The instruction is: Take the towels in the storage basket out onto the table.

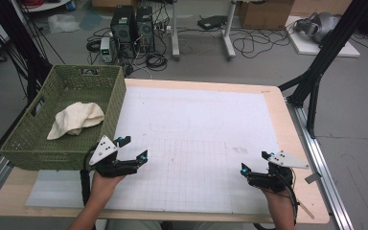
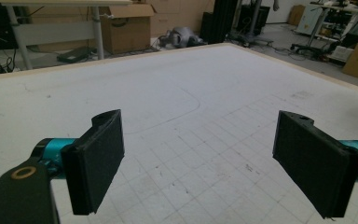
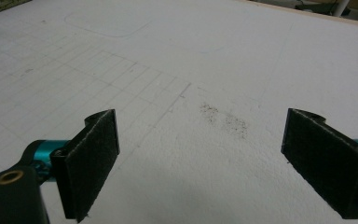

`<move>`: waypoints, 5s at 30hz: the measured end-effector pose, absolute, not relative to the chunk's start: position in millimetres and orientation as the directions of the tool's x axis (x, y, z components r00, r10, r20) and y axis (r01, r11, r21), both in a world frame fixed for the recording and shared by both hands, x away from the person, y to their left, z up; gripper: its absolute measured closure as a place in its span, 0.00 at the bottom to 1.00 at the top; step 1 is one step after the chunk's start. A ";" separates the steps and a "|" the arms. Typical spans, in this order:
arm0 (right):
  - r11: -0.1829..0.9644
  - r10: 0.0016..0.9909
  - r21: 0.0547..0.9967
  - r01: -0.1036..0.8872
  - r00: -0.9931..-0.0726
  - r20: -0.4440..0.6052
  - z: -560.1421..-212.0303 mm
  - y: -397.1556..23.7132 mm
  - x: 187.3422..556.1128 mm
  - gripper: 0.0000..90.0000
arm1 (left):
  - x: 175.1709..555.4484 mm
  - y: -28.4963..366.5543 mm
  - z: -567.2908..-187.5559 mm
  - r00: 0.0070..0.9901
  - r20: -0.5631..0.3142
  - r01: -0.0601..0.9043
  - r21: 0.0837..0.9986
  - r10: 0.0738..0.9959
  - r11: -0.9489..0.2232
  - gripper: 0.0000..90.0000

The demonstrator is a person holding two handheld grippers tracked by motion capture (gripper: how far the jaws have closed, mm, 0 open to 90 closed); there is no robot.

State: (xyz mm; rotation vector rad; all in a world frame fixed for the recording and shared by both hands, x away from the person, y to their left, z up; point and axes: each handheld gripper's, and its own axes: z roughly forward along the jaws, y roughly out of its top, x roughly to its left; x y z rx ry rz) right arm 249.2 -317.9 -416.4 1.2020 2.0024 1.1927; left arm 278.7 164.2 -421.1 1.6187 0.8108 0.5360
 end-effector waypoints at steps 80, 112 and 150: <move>0.243 0.867 0.860 0.449 -0.498 0.015 -413.9 -308.8 245.7 0.12 | 328.0 276.6 -300.3 0.614 -0.083 0.172 0.985 0.785 -0.031 0.19; 0.265 0.868 0.845 0.464 -0.497 0.000 -417.9 -307.3 246.9 0.12 | 420.4 344.6 -381.9 0.303 -0.061 0.611 0.778 0.951 -0.145 0.22; 0.251 0.869 0.846 0.470 -0.495 0.017 -417.1 -311.5 243.5 0.12 | 414.5 351.8 -381.4 0.199 -0.085 0.752 0.653 0.976 -0.097 0.77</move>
